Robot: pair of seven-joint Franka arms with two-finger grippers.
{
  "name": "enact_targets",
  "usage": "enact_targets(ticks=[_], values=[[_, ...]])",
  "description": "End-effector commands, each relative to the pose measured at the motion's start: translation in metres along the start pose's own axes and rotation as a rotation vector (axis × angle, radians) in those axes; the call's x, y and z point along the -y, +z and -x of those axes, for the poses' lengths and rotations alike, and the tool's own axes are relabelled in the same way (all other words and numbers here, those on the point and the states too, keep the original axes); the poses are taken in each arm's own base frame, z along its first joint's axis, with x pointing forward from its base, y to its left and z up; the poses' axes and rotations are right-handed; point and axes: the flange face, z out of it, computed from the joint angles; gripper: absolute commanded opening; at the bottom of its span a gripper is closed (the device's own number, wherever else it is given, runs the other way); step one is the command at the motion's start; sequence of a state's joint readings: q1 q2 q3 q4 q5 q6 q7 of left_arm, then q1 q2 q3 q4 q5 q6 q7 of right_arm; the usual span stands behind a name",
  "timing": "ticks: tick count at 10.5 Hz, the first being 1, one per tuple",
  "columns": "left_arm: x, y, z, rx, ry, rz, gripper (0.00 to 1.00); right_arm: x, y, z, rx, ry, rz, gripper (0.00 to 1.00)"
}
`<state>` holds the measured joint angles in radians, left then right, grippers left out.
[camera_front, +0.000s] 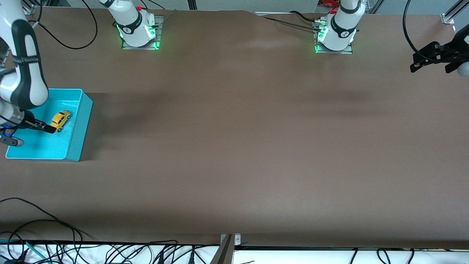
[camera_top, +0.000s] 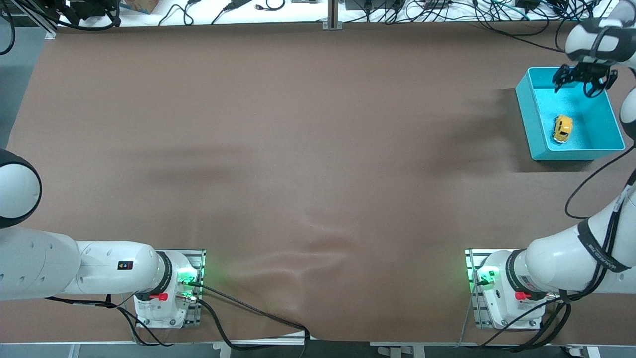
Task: Wind up and store yellow beetle car
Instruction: 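Lower the car onto the bin floor and open the right gripper, then raise the right gripper up out of the bin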
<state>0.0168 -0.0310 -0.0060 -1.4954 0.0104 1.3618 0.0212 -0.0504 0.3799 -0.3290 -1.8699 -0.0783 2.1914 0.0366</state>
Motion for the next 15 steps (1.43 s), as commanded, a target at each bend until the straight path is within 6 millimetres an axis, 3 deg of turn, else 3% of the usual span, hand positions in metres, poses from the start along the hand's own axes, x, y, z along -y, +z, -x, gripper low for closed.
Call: enact_targets(ticks=[1,3,4,5,7,10,13,15], values=[[-0.001,-0.004,0.0,0.003,-0.003,0.0,1.0,0.021,-0.089,-0.006,0.028,-0.038,-0.043,1.0],[-0.001,-0.004,0.0,0.003,-0.004,0.0,1.0,0.058,-0.145,-0.003,0.023,-0.056,-0.117,1.0],[-0.001,-0.004,0.0,0.003,-0.004,0.0,1.0,0.062,-0.171,0.006,-0.014,-0.069,-0.146,1.0],[-0.001,-0.003,0.0,0.006,-0.004,0.0,1.0,0.085,-0.199,0.017,-0.055,-0.114,-0.167,1.0],[-0.001,-0.003,0.0,0.006,-0.004,0.0,1.0,0.107,-0.234,0.036,-0.086,-0.156,-0.205,1.0],[-0.001,-0.003,0.0,0.006,-0.004,0.0,1.0,0.133,-0.27,0.055,-0.077,-0.214,-0.216,1.0],[-0.001,-0.004,0.0,0.005,-0.004,0.0,1.0,0.158,-0.284,0.067,-0.073,-0.241,-0.249,1.0],[0.0,-0.004,0.001,0.005,-0.006,0.0,1.0,0.164,-0.298,0.079,-0.069,-0.258,-0.248,1.0]])
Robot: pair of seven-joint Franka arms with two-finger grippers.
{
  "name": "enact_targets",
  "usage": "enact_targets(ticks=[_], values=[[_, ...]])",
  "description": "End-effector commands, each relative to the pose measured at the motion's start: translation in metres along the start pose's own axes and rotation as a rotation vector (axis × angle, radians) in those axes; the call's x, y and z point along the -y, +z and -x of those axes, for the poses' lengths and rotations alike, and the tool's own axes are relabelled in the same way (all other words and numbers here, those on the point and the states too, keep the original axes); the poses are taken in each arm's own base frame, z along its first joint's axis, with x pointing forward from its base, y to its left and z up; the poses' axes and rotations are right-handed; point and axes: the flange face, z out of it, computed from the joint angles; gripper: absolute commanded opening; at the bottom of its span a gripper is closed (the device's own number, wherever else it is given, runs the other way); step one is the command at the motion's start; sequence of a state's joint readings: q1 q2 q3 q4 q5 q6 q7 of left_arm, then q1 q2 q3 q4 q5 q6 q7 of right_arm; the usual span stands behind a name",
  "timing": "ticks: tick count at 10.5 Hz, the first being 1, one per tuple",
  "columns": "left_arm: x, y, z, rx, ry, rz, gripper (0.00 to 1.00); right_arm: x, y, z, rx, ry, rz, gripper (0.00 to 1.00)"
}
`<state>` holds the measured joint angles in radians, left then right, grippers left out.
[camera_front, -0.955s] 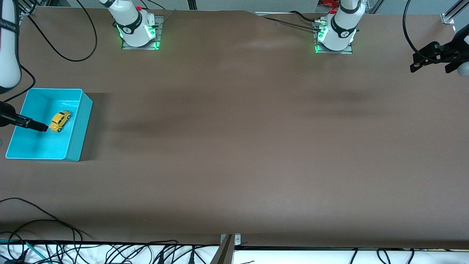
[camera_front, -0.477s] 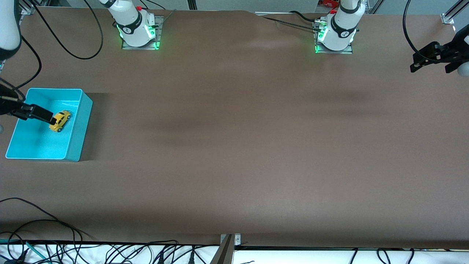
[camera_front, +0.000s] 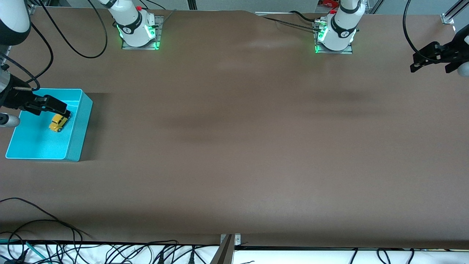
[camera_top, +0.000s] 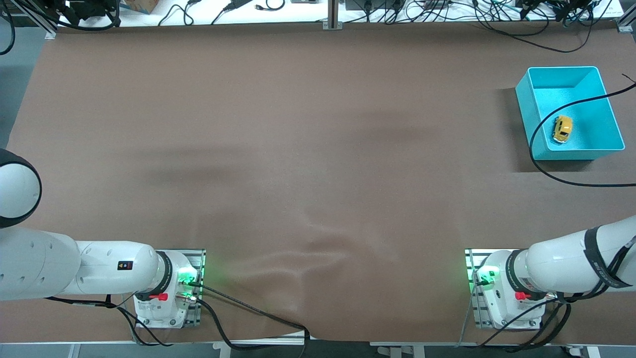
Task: Wind up and store yellow beetle car
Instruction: 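Raise the right gripper up out of the bin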
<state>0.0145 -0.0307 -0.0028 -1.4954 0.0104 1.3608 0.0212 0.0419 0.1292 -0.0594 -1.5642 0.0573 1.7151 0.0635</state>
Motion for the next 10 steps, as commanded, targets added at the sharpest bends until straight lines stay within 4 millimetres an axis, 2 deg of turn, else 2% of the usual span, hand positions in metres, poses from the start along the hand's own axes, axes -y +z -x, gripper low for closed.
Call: enact_targets(ticks=[1,5,10], values=[[0.0,-0.004,0.0,0.005,-0.005,0.0,1.0,0.008,-0.022,0.01,0.002,0.001,-0.015,1.0],[0.0,-0.004,0.0,0.005,-0.005,0.0,1.0,0.007,-0.022,0.011,0.006,-0.005,-0.003,1.0],[0.0,-0.004,0.001,0.003,-0.005,0.0,1.0,-0.003,-0.027,0.013,0.015,0.01,-0.01,1.0]])
